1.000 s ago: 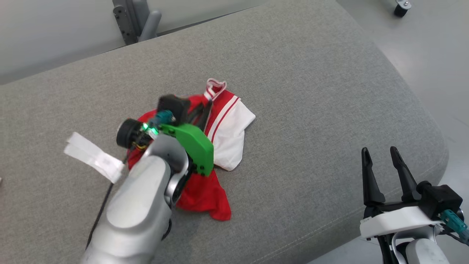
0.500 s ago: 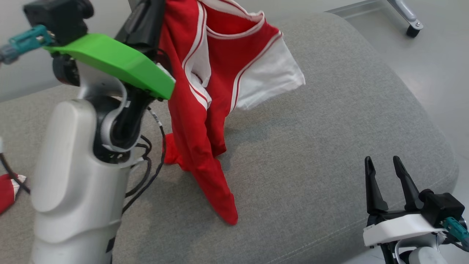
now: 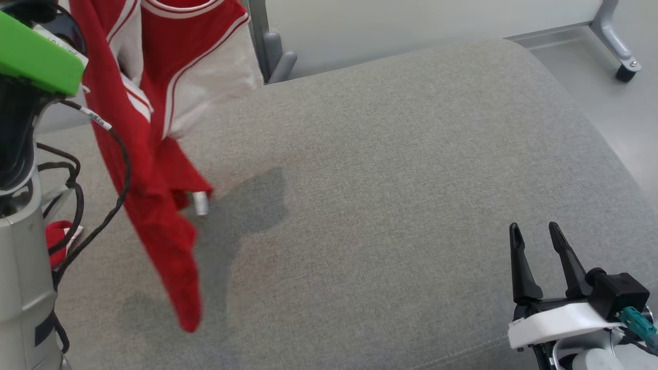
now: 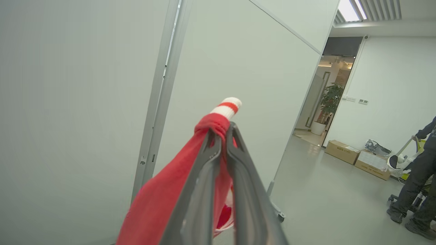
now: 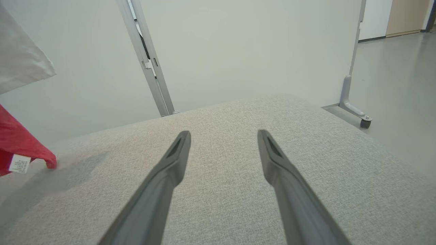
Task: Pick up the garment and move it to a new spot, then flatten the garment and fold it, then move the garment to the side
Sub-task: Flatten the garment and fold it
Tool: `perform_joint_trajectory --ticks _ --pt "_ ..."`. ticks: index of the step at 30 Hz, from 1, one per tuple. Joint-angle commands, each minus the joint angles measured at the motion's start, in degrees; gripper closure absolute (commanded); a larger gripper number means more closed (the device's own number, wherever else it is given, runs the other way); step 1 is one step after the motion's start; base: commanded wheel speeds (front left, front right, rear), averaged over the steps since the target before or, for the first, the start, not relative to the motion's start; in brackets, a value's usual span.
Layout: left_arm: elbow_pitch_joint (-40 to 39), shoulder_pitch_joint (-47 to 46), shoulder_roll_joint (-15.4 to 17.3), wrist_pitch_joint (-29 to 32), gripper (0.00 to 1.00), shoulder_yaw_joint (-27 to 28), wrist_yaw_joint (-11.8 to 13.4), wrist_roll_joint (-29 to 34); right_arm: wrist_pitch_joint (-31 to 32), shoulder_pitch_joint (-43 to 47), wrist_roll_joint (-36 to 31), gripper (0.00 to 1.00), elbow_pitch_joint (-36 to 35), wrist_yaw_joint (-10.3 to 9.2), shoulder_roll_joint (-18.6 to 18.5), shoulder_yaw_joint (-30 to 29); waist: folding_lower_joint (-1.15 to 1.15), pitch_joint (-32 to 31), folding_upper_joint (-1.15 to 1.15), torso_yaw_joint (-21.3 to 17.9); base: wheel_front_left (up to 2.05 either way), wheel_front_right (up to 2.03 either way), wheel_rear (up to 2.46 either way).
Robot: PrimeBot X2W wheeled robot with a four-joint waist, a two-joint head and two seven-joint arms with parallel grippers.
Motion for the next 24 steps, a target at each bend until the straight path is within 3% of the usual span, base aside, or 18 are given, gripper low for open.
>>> perform_joint_trajectory --ticks 1,8,15,21,24 --pt "-0.3 -1.1 0.6 0.7 1.00 0.0 0.2 -0.5 -0.2 -0.2 0.0 0.00 0.1 0.00 -0.1 0.1 0.00 -0.3 0.01 0.8 0.00 0.00 0.00" --pt "2.3 3.5 -2.4 2.3 1.00 -3.8 -0.2 -2.0 -0.2 -1.4 0.4 0.00 0.1 0.00 -0.1 0.8 0.00 1.1 0.01 1.0 0.00 0.00 0.00" --pt "8.3 11.4 -9.8 1.1 1.00 -11.5 -1.9 -4.8 -0.2 -2.6 -0.2 0.00 0.2 0.00 -0.1 2.0 0.00 3.7 0.01 -1.5 0.00 0.00 0.00" --pt "15.3 13.0 -13.1 -0.3 1.00 -18.0 -1.2 -14.1 -0.2 -3.9 -0.4 0.00 0.4 0.00 -0.1 3.3 0.00 6.1 0.01 -4.6 0.00 0.00 0.00" --pt "17.0 11.6 -13.2 -2.9 1.00 -25.6 -0.5 -23.1 -0.2 -4.4 -0.2 0.00 0.6 0.00 -0.1 4.1 0.00 7.2 0.01 -6.8 0.00 0.00 0.00"
